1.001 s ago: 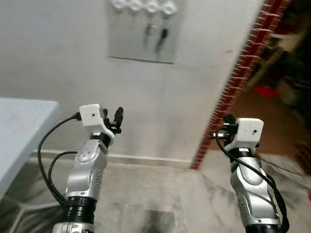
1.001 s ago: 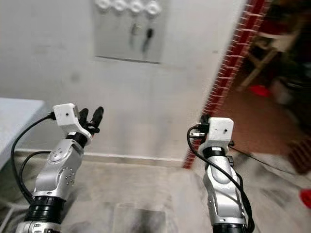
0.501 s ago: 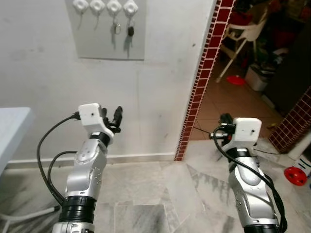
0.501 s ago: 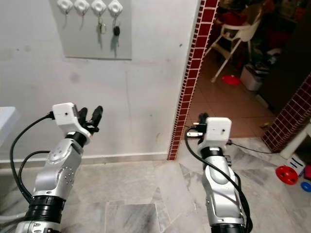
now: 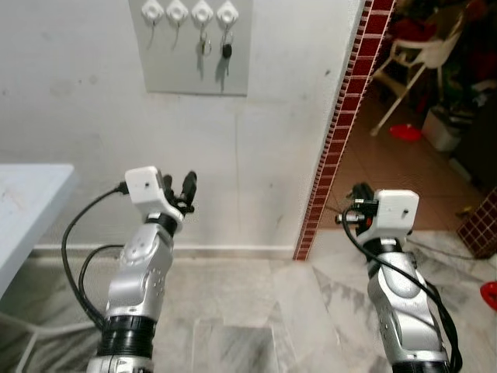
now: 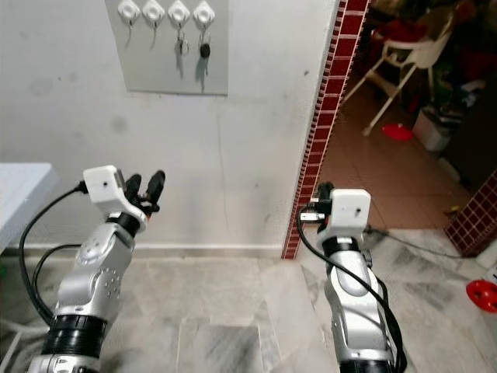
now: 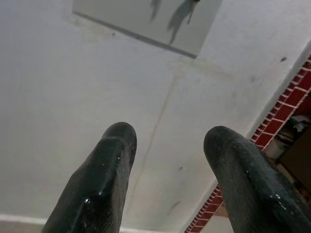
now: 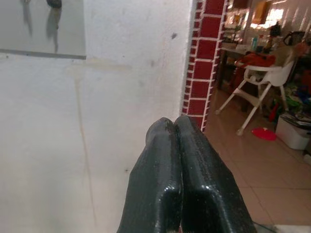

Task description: Hang keys on a hook

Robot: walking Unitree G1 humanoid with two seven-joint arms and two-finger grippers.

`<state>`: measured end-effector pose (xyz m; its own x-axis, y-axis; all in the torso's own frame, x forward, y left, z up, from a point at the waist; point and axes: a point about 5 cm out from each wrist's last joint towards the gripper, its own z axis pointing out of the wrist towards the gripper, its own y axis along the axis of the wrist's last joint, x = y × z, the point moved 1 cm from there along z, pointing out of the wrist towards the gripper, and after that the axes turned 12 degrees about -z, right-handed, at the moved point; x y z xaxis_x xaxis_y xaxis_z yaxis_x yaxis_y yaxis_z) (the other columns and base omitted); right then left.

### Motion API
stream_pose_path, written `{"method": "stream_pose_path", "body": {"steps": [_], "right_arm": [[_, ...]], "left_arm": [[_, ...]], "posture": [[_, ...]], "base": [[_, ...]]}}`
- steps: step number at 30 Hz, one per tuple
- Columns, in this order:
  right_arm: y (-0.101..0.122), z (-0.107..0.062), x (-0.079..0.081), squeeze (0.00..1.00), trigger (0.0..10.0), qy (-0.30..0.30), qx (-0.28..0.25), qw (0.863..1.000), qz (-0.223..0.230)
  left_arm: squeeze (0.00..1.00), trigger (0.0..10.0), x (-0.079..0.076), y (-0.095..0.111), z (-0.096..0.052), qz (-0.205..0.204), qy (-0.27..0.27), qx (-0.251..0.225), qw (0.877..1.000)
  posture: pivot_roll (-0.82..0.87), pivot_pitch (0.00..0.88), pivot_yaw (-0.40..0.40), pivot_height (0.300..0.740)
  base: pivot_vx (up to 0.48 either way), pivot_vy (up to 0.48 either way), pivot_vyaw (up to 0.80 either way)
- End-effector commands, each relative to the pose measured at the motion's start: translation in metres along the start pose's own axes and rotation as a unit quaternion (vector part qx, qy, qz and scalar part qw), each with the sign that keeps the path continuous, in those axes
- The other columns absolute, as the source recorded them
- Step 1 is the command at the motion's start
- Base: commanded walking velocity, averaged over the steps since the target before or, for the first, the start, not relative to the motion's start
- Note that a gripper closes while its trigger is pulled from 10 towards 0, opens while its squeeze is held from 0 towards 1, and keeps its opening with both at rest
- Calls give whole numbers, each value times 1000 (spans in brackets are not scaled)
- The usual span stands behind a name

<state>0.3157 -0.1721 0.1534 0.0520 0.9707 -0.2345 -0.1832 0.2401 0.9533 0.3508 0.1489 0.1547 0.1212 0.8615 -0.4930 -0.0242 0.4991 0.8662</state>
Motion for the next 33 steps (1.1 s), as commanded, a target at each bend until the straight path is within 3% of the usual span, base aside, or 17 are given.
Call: {"method": "stream_pose_path", "body": {"steps": [1,21,33], "right_arm": [[7,0,-2,0,10000,-3,-15,1000,-4],[7,0,-1,0,10000,0,-15,1000,-3],[7,-1,-1,0,10000,0,-15,1000,-3]], "left_arm": [[0,10000,1,3,0,1,1,-2,1000],[0,10000,1,5,0,-4,0,-6,1000],[0,10000,1,7,0,-6,-4,-10,1000]], "posture": [[54,104,-31,740],[54,106,-35,740],[55,106,-33,740]], "base": [[0,0,0],[0,0,0],[311,0,0]]}}
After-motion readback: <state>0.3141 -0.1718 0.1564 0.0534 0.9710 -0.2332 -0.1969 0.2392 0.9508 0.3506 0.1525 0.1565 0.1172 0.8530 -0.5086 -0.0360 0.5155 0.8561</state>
